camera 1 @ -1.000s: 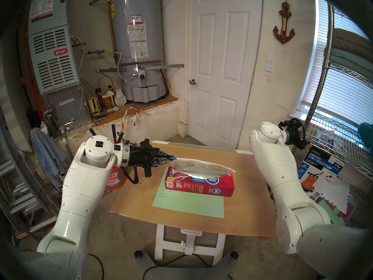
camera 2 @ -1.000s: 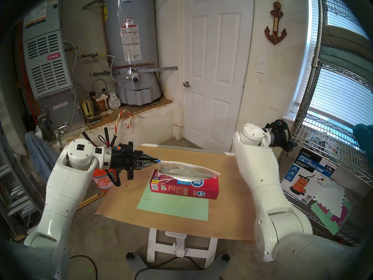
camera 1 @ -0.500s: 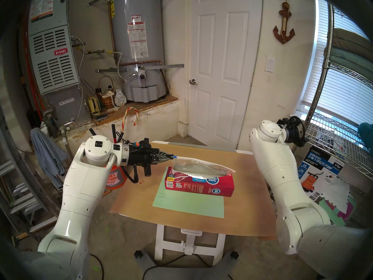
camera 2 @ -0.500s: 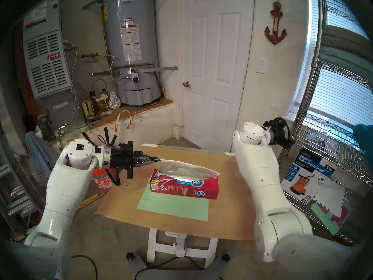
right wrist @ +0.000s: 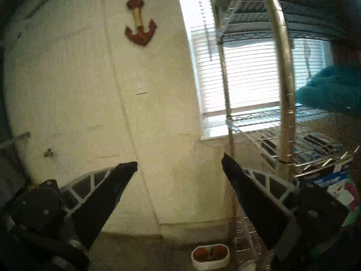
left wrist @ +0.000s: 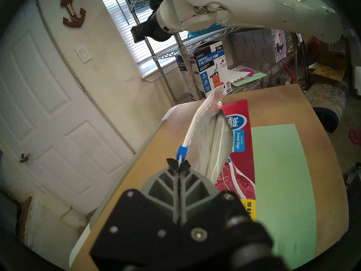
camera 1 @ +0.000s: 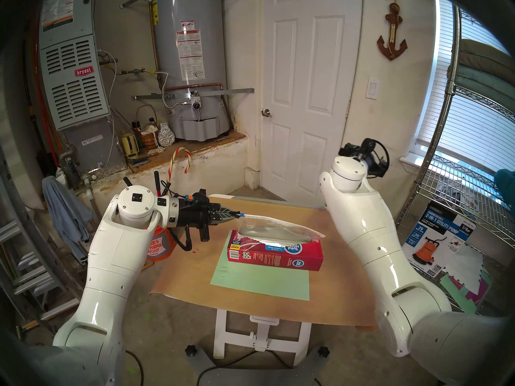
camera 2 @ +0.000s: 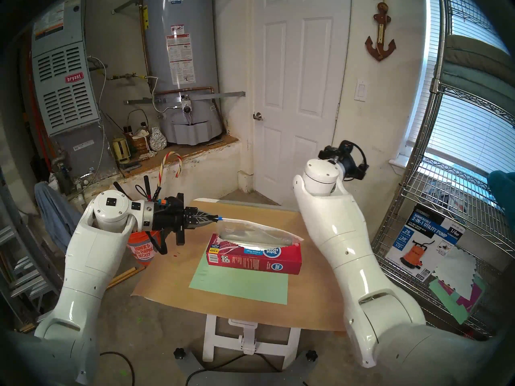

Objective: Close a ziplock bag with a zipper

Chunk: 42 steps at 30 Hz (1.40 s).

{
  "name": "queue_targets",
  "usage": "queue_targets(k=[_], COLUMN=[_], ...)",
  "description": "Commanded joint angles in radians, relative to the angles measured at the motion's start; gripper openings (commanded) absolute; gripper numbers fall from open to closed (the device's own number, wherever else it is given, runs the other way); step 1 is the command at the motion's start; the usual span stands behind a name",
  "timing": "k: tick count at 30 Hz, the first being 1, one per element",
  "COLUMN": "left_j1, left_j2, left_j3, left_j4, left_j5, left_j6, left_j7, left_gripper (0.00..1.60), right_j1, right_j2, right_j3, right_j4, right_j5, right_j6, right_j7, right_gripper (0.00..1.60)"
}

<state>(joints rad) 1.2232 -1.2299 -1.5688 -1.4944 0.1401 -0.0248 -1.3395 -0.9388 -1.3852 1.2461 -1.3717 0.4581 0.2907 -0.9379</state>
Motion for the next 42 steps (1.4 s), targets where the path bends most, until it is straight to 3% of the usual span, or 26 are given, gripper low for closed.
queue_targets(k=[1, 5, 9, 15, 21, 27, 35, 38, 41, 42], left_j1=[-0.019, -0.021, -0.023, -0.02, -0.012, 0.001, 0.041, 0.046, 0.052, 0.053], left_j2=[-0.006, -0.01, -0.014, -0.027, -0.032, -0.032, -0.03, -0.032, -0.036, -0.037], left_j3=[-0.002, -0.002, 0.001, 0.003, 0.003, -0.003, -0.02, -0.023, -0.026, -0.027], left_j4=[-0.006, -0.004, -0.005, -0.007, -0.014, -0.03, -0.065, -0.07, -0.074, -0.075], left_j5=[-0.007, -0.005, -0.004, -0.005, -0.006, -0.009, -0.016, -0.016, -0.018, -0.017], left_j6=[-0.003, -0.005, -0.007, -0.013, -0.015, -0.014, -0.005, -0.004, -0.006, -0.006], left_j7=[0.0, 0.003, 0.002, 0.006, 0.007, 0.003, 0.002, 0.004, 0.005, 0.006], left_gripper=[0.0, 0.0, 0.0, 0.0, 0.0, 0.0, 0.0, 0.0, 0.0, 0.0], right_j1=[-0.025, -0.031, -0.053, -0.127, -0.151, -0.196, -0.213, -0.216, -0.217, -0.219], right_j2=[0.051, 0.093, 0.124, 0.21, 0.25, 0.303, 0.338, 0.333, 0.292, 0.289], right_j3=[-0.077, -0.113, -0.14, -0.215, -0.253, -0.278, -0.295, -0.304, -0.314, -0.322], right_j4=[-0.114, -0.175, -0.222, -0.299, -0.352, -0.46, -0.519, -0.528, -0.532, -0.531], right_j5=[0.055, 0.08, 0.084, 0.075, 0.07, 0.049, 0.049, 0.042, 0.057, 0.057], right_j6=[0.119, 0.213, 0.258, 0.3, 0.306, 0.32, 0.34, 0.35, 0.431, 0.422], right_j7=[0.118, 0.209, 0.264, 0.371, 0.435, 0.465, 0.51, 0.505, 0.473, 0.48], right_gripper=[1.6, 1.6, 1.6, 1.6, 1.6, 1.6, 1.6, 1.6, 1.6, 1.6])
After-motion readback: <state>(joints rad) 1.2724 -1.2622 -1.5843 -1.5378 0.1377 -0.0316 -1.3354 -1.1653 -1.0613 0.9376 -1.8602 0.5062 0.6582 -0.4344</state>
